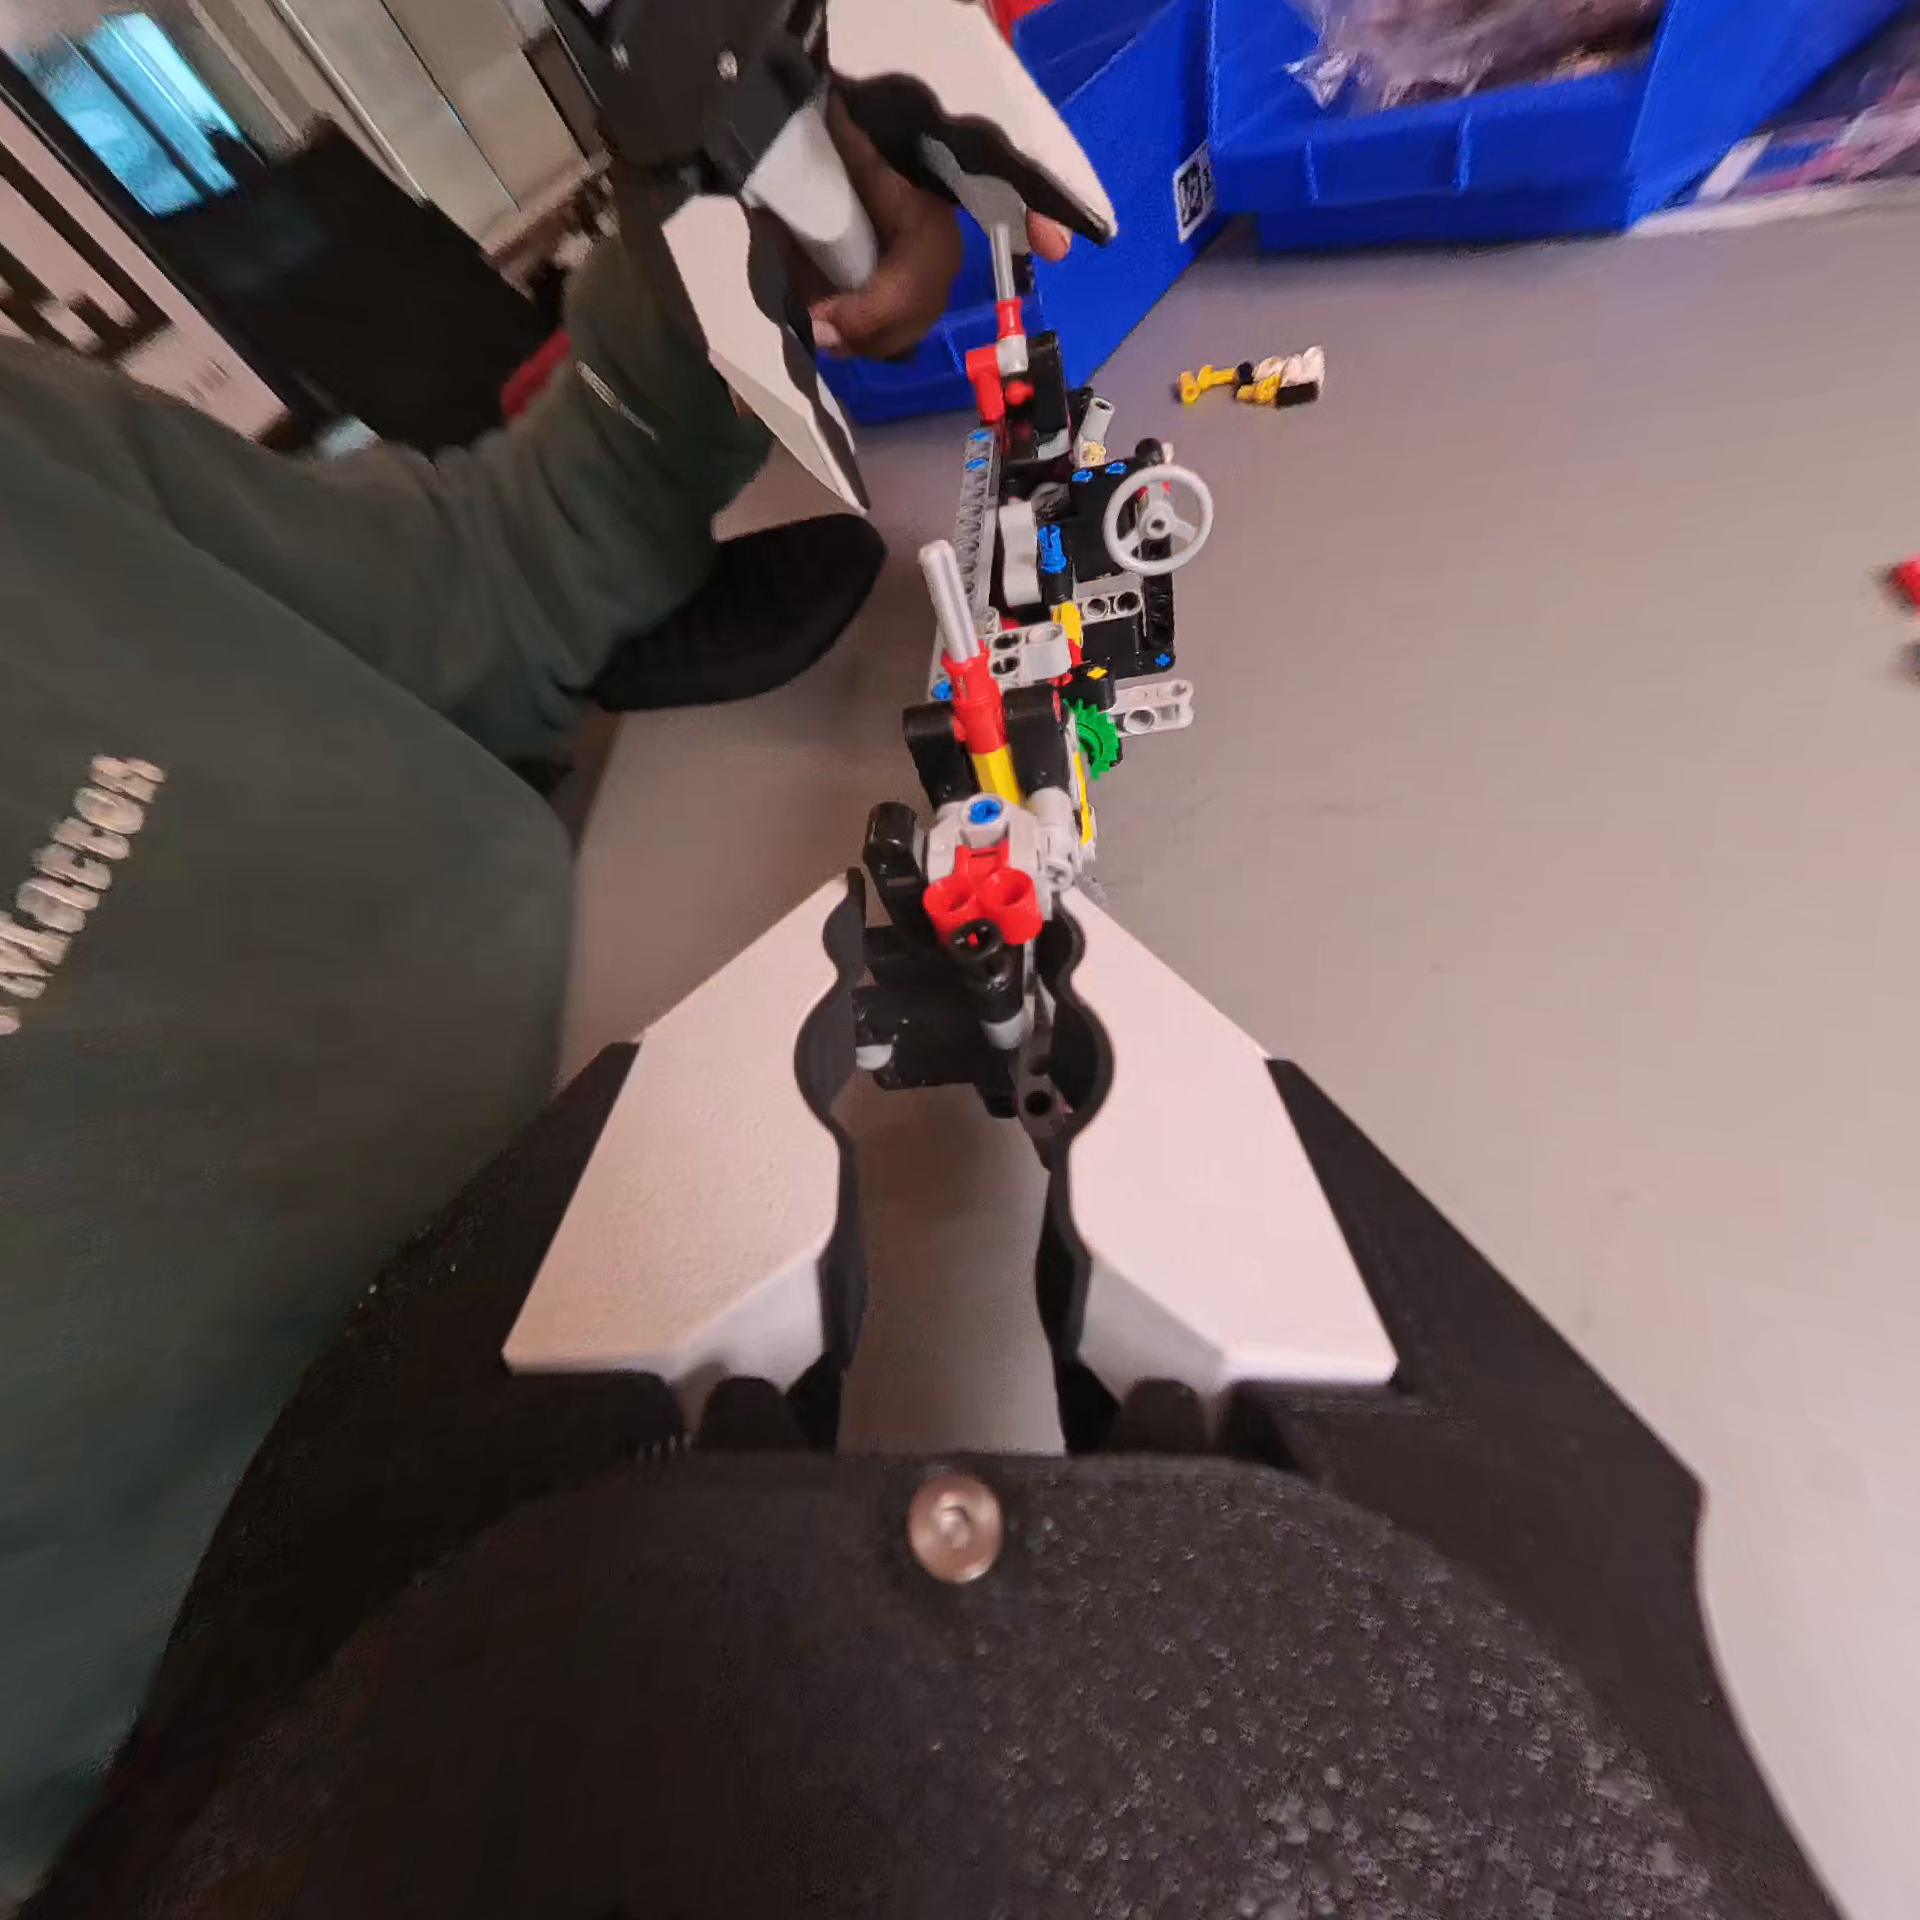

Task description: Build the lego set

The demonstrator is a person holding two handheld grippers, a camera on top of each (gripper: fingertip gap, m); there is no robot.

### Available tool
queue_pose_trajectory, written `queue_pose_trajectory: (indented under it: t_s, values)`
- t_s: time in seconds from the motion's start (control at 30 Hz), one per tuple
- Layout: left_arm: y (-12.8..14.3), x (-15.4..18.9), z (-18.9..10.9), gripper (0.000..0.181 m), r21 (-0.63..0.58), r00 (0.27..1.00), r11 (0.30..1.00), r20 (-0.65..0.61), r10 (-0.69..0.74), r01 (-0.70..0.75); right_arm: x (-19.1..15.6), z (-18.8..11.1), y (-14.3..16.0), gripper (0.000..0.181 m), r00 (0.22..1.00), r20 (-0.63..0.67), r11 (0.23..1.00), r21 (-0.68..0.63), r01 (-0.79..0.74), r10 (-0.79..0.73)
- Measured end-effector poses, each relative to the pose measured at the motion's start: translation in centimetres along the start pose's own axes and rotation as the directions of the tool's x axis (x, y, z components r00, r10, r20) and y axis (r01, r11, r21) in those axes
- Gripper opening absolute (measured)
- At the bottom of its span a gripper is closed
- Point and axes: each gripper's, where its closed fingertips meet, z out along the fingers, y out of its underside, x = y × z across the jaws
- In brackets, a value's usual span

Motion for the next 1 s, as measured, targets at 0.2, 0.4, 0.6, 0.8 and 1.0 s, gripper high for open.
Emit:
queue_pose_trajectory:
  t_s: [0.2,0.4,0.6,0.8,1.0]
  values:
    - [4.9,0.8,1.7,0.097,-0.002,0.974,0.983,-0.134,-0.181,0.183,0.6,-0.9,0.8,0.03,0.912,0.219,0.934,-0.001,-0.356,0.347]
    - [6.5,2.8,5.0,0.09,-0.116,0.982,0.989,-0.15,-0.111,0.094,2.6,-0.6,1.6,0.032,0.853,0.195,0.87,0.0,-0.493,0.484]
    - [6.3,3.2,5.4,0.082,-0.115,0.985,0.991,-0.148,-0.091,0.074,3.0,-1.5,1.7,0.037,0.893,0.132,0.901,0.008,-0.434,0.43]
    - [5.7,3.7,4.8,0.081,-0.087,0.962,0.984,-0.212,-0.17,0.155,4.7,-4.0,0.6,0.046,0.958,0.001,0.951,0.123,-0.285,0.287]
    - [4.9,4.0,4.8,0.081,-0.076,0.88,0.935,-0.32,-0.352,0.346,5.4,-3.4,1.7,0.04,0.977,-0.213,1.0,0.006,0.014,-0.012]
